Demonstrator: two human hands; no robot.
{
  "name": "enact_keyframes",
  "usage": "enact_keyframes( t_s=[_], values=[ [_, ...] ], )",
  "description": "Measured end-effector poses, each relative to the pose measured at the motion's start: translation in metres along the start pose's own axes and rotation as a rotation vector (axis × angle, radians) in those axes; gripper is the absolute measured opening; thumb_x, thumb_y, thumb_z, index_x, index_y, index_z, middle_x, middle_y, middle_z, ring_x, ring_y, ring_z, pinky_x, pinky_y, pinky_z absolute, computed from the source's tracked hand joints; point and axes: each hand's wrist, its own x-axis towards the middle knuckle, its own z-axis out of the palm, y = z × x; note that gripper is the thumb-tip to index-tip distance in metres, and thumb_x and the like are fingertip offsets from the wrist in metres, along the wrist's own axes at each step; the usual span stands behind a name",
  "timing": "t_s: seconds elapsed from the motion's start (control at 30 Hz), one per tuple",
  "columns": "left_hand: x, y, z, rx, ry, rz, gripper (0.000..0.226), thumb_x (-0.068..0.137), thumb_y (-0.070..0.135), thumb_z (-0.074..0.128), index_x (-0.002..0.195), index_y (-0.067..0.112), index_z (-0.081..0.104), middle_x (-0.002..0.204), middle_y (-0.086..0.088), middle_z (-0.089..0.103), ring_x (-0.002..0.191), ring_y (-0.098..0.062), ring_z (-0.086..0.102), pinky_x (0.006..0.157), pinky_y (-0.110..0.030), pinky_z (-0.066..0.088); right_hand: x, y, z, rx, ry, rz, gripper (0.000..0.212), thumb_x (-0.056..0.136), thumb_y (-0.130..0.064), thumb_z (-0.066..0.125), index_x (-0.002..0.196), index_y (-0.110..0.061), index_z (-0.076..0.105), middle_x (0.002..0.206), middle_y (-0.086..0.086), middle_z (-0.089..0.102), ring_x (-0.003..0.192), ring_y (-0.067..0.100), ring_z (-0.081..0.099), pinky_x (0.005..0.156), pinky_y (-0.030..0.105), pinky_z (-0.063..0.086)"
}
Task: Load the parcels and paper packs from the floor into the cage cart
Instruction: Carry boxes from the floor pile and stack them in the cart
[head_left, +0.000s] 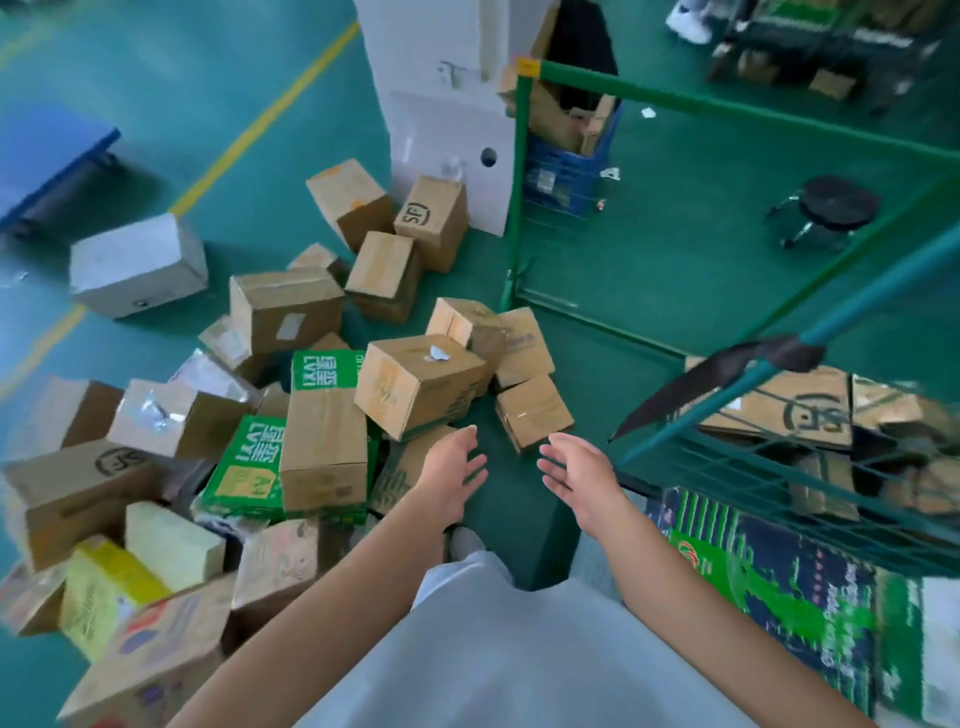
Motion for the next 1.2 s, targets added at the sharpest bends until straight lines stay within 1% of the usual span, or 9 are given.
enact_keyframes(
  t_s=[0.13, 0.23, 0.37, 0.53, 0.67, 0.8, 0.9, 1.03, 1.2],
  values=[
    [0.014, 0.037, -0.006, -0.075, 0.028, -0.012, 0.045, 0.104, 0.028, 0.059, 0.144, 0.011, 0.048, 0.140, -0.003, 0.058, 0.124, -0.023, 0.060, 0.103, -0.036, 0.053, 0.022, -0.023, 0.035, -0.070, -0.030, 0.009, 0.018, 0.105, -0.024, 0.055, 0.120, -0.020, 0.065, 0.117, 0.002, 0.071, 0.107, 0.018, 0.070, 0.080, 0.028, 0.055],
    [0.017, 0.073, -0.016, -0.149, 0.057, 0.010, 0.032, 0.105, 0.026, 0.058, 0.134, 0.014, 0.051, 0.113, -0.002, 0.062, 0.108, -0.021, 0.064, 0.097, -0.035, 0.054, 0.039, -0.038, 0.072, -0.101, -0.078, -0.003, 0.022, 0.105, -0.027, 0.056, 0.123, -0.018, 0.064, 0.116, 0.003, 0.071, 0.103, 0.018, 0.069, 0.078, 0.028, 0.055],
    [0.038, 0.094, -0.052, -0.234, 0.136, 0.012, 0.038, 0.103, 0.028, 0.059, 0.137, 0.014, 0.052, 0.132, 0.000, 0.061, 0.120, -0.019, 0.062, 0.105, -0.037, 0.052, 0.046, -0.049, 0.122, -0.209, -0.184, 0.025, 0.016, 0.105, -0.027, 0.056, 0.116, -0.020, 0.064, 0.116, 0.004, 0.070, 0.104, 0.020, 0.069, 0.081, 0.029, 0.057],
    [0.055, 0.091, -0.088, -0.330, 0.243, -0.015, 0.038, 0.103, 0.032, 0.059, 0.138, 0.018, 0.056, 0.112, 0.006, 0.065, 0.105, -0.015, 0.065, 0.095, -0.034, 0.056, 0.062, -0.061, 0.165, -0.335, -0.241, 0.035, 0.017, 0.106, -0.025, 0.055, 0.117, -0.017, 0.064, 0.115, 0.006, 0.070, 0.101, 0.020, 0.069, 0.083, 0.030, 0.057],
    [0.060, 0.086, -0.117, -0.484, 0.346, -0.055, 0.034, 0.102, 0.030, 0.061, 0.133, 0.018, 0.056, 0.136, 0.001, 0.060, 0.116, -0.019, 0.062, 0.100, -0.037, 0.055, 0.074, -0.053, 0.204, -0.487, -0.316, 0.080, 0.018, 0.106, -0.025, 0.054, 0.117, -0.017, 0.065, 0.114, 0.005, 0.071, 0.102, 0.020, 0.069, 0.078, 0.029, 0.054],
    [0.068, 0.085, -0.136, -0.646, 0.419, -0.067, 0.043, 0.105, 0.029, 0.057, 0.144, 0.012, 0.051, 0.146, -0.002, 0.056, 0.129, -0.023, 0.057, 0.110, -0.040, 0.049, 0.090, -0.051, 0.237, -0.641, -0.398, 0.110, 0.017, 0.106, -0.026, 0.055, 0.115, -0.019, 0.068, 0.113, 0.005, 0.073, 0.102, 0.020, 0.071, 0.078, 0.031, 0.055],
    [0.075, 0.090, -0.137, -0.756, 0.487, -0.078, 0.043, 0.105, 0.027, 0.056, 0.145, 0.011, 0.051, 0.147, -0.005, 0.055, 0.133, -0.025, 0.055, 0.113, -0.042, 0.047, 0.107, -0.061, 0.260, -0.722, -0.435, 0.143, 0.016, 0.106, -0.025, 0.054, 0.113, -0.019, 0.068, 0.114, 0.005, 0.073, 0.104, 0.021, 0.071, 0.081, 0.032, 0.056],
    [0.088, 0.099, -0.127, -0.859, 0.576, -0.129, 0.031, 0.104, 0.026, 0.058, 0.132, 0.013, 0.055, 0.141, -0.007, 0.058, 0.126, -0.025, 0.059, 0.110, -0.043, 0.049, 0.130, -0.074, 0.287, -0.787, -0.500, 0.201, 0.015, 0.107, -0.021, 0.050, 0.110, -0.019, 0.065, 0.114, 0.006, 0.071, 0.103, 0.021, 0.069, 0.085, 0.032, 0.055],
    [0.109, 0.111, -0.115, -0.960, 0.633, -0.171, 0.035, 0.105, 0.029, 0.056, 0.136, 0.013, 0.056, 0.135, -0.005, 0.060, 0.121, -0.022, 0.061, 0.103, -0.038, 0.053, 0.156, -0.079, 0.318, -0.911, -0.568, 0.280, 0.017, 0.109, -0.022, 0.048, 0.117, -0.016, 0.062, 0.113, 0.007, 0.069, 0.100, 0.020, 0.067, 0.086, 0.032, 0.053]
  ],
)
